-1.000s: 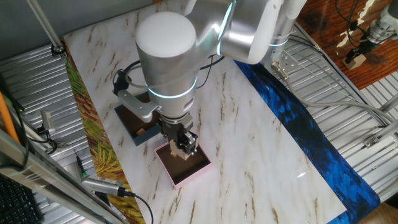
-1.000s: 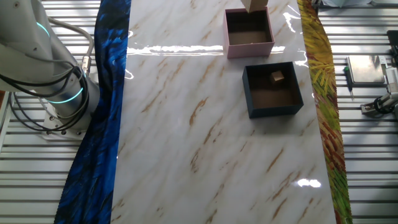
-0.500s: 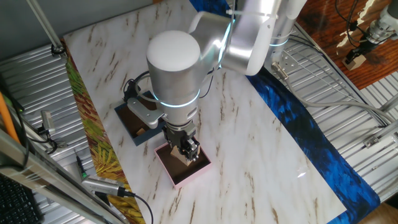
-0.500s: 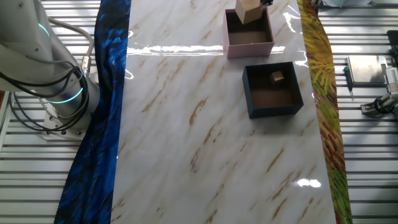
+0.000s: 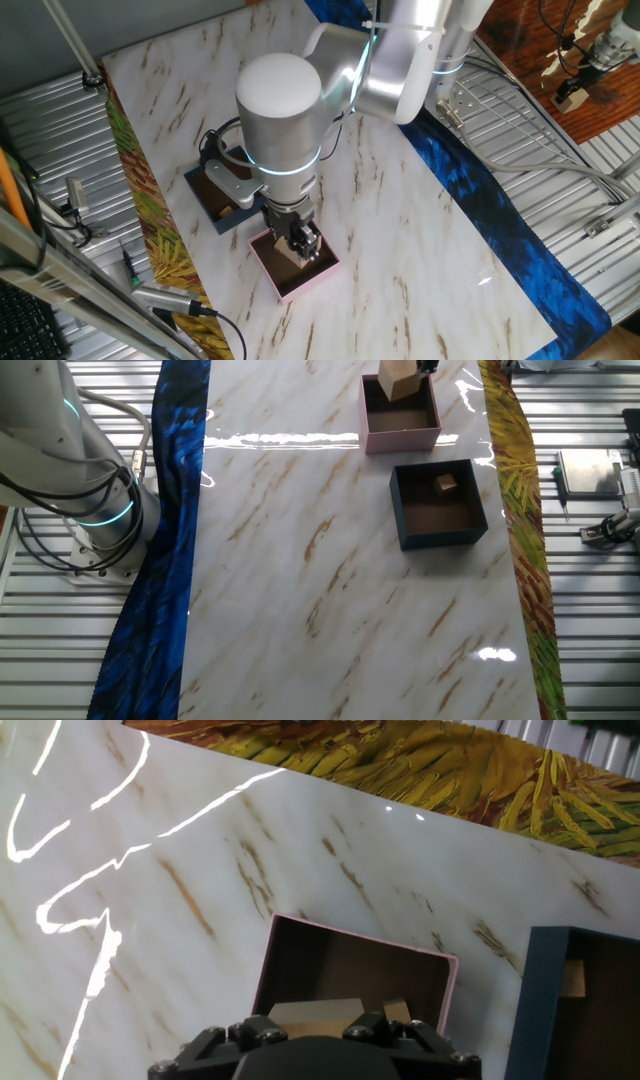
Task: Move an object from one box to another
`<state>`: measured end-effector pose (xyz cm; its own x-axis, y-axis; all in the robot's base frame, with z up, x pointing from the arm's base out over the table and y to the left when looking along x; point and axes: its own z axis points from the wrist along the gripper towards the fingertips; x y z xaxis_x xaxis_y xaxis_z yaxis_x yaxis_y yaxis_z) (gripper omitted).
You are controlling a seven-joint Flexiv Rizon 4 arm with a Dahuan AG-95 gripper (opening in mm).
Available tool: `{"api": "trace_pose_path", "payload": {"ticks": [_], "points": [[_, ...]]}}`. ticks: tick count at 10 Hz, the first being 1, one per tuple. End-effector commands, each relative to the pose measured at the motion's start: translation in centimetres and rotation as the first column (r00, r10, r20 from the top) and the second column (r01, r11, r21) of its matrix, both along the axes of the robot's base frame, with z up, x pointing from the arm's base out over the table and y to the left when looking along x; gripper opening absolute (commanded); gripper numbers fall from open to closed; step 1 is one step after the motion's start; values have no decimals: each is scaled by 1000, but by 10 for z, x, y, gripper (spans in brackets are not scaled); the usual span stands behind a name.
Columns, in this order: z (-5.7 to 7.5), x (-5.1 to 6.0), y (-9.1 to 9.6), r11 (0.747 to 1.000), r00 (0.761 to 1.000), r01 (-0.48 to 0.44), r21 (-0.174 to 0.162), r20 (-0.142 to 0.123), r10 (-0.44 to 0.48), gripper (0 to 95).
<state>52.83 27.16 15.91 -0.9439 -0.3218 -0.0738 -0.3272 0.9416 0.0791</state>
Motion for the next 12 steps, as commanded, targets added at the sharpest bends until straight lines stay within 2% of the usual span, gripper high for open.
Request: {"api": "trace_pose_path", "payload": {"ticks": [1, 4, 7, 8, 9, 10, 12], "points": [[0, 0, 0, 1000, 1000, -7, -6, -1, 7, 0], [0, 0, 0, 1000, 1000, 3, 4, -3, -3, 0], [0, 0, 0, 1000, 999, -11, 1, -30, 11, 0], [0, 0, 0, 999, 999, -33, -11, -38, 32, 0], [0, 0, 0, 999, 999, -32, -5, -23, 32, 0], [0, 0, 0, 1000, 999, -25, -1, -36, 25, 0], [0, 0, 0, 1000, 999, -20, 4, -34, 20, 0]]}}
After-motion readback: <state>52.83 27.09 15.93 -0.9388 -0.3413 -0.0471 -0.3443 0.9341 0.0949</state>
